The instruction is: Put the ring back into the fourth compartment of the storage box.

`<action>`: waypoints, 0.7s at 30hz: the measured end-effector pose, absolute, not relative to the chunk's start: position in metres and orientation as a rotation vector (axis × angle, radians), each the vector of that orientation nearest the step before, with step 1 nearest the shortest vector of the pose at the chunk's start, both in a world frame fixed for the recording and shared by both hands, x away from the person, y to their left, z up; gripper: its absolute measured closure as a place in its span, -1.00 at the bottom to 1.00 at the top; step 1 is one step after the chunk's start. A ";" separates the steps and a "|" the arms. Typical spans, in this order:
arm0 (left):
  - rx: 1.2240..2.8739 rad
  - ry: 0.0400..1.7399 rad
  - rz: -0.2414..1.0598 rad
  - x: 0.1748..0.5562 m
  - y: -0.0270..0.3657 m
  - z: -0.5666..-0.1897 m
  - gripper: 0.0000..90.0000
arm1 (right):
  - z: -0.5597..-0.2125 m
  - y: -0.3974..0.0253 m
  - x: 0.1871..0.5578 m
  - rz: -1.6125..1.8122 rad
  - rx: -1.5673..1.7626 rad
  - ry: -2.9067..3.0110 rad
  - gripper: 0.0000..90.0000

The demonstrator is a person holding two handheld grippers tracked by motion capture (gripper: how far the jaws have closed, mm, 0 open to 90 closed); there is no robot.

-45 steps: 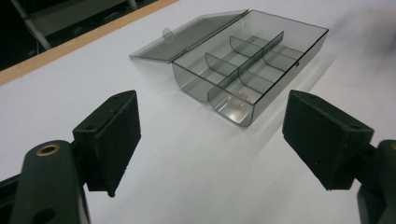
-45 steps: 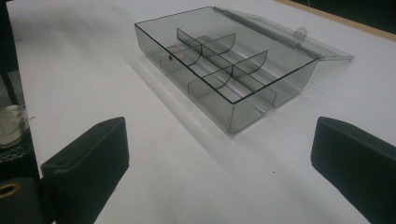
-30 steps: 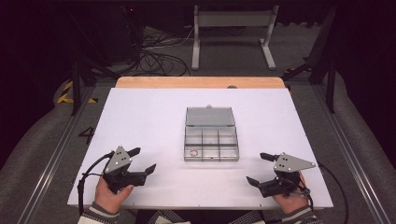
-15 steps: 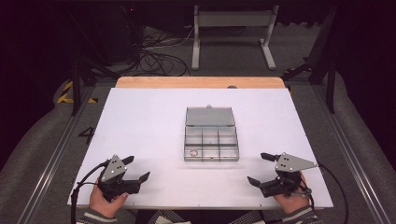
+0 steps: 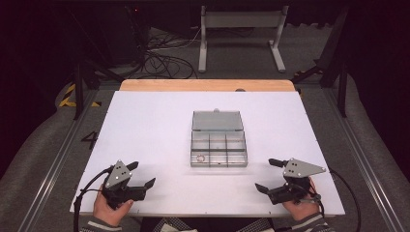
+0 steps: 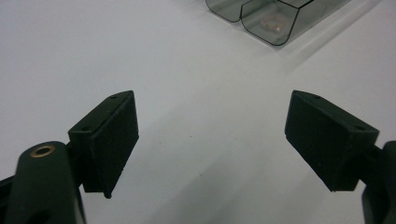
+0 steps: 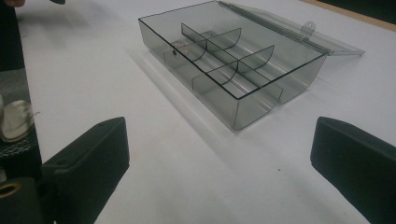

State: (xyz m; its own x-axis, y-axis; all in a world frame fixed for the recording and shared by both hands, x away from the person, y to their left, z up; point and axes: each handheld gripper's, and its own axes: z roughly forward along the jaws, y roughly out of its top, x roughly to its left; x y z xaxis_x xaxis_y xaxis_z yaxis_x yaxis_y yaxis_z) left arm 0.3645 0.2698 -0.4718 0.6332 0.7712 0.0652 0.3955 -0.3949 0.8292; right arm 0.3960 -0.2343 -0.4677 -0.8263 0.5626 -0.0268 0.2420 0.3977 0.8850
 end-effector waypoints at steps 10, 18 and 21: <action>2.018 0.902 0.580 0.363 0.269 -0.470 -0.59 | -0.468 -0.234 0.396 1.396 0.697 2.336 -0.89; 2.015 0.907 0.560 0.362 0.269 -0.470 -0.60 | -0.467 -0.234 0.395 1.391 0.699 2.331 -0.89; 2.014 0.911 0.555 0.362 0.268 -0.469 -0.60 | -0.467 -0.234 0.395 1.392 0.701 2.328 -0.89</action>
State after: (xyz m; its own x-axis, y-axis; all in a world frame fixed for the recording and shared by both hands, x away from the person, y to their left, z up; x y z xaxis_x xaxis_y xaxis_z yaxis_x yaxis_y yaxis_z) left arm 0.3622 0.2682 -0.4694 0.6384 0.7679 0.0520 0.3978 -0.3871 0.8318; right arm 0.3948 -0.2336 -0.4673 -0.8210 0.5698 -0.0355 0.2385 0.3987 0.8855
